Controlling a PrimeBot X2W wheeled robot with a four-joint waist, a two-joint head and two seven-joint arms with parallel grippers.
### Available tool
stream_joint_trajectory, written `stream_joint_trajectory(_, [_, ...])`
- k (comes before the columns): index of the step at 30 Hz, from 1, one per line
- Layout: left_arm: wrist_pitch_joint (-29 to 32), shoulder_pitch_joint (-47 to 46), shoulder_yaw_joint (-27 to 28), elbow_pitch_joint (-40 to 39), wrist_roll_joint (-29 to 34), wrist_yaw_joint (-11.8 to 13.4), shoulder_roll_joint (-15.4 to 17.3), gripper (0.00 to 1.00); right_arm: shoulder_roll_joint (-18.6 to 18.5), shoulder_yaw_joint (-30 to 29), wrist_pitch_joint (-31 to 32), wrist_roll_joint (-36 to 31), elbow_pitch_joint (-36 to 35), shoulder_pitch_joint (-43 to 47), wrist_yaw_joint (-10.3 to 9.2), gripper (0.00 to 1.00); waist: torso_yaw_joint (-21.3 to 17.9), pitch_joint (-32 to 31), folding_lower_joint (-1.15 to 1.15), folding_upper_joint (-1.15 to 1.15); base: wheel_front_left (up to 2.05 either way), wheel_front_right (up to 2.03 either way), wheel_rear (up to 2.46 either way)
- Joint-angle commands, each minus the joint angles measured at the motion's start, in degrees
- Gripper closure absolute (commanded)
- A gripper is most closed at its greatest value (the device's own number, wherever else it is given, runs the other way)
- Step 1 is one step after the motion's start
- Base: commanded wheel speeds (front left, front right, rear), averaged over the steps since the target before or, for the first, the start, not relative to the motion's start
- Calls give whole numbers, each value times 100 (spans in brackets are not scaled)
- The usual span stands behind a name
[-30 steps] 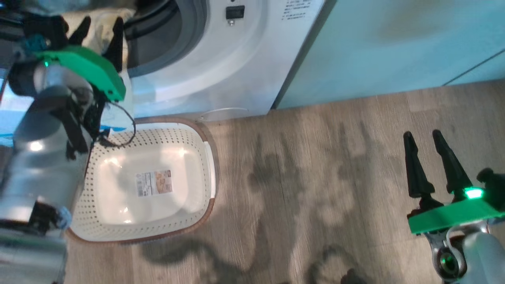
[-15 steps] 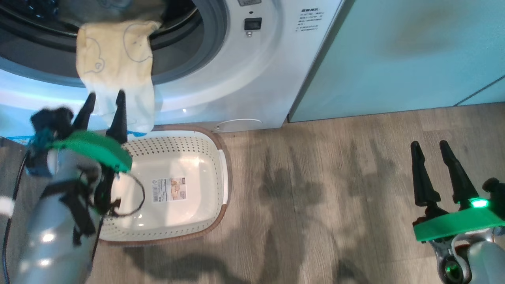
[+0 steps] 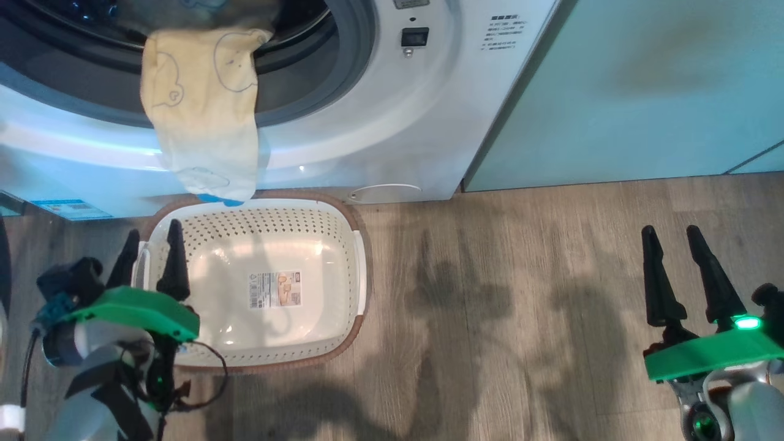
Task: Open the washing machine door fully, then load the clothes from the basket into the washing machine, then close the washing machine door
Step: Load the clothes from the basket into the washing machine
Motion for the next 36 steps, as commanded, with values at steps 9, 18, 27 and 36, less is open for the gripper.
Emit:
stream_joint_trajectory(9, [-36,-144,176,121,366,-176,43,0,-120,104,-38,-7,-176,-70,25,0,18,104,0,0,0,0,0])
stream_joint_trajectory(18, [166,-1153,-324,1284,236,-293,474,0,-119,212,-38,3,-182,-195,25,0,-160,418,0,0,0,0,0])
stream_joint_trajectory(27, [460,-1875,-1126,1871,-467,-303,1036,0,-97,267,-38,11,-200,-317,25,0,-355,709,0,0,0,0,0])
stream_joint_trajectory(36, [406,-2472,-1840,2157,-1196,-303,1600,0,-131,257,-38,-27,-221,-400,25,0,-406,1000,0,0,0,0,0])
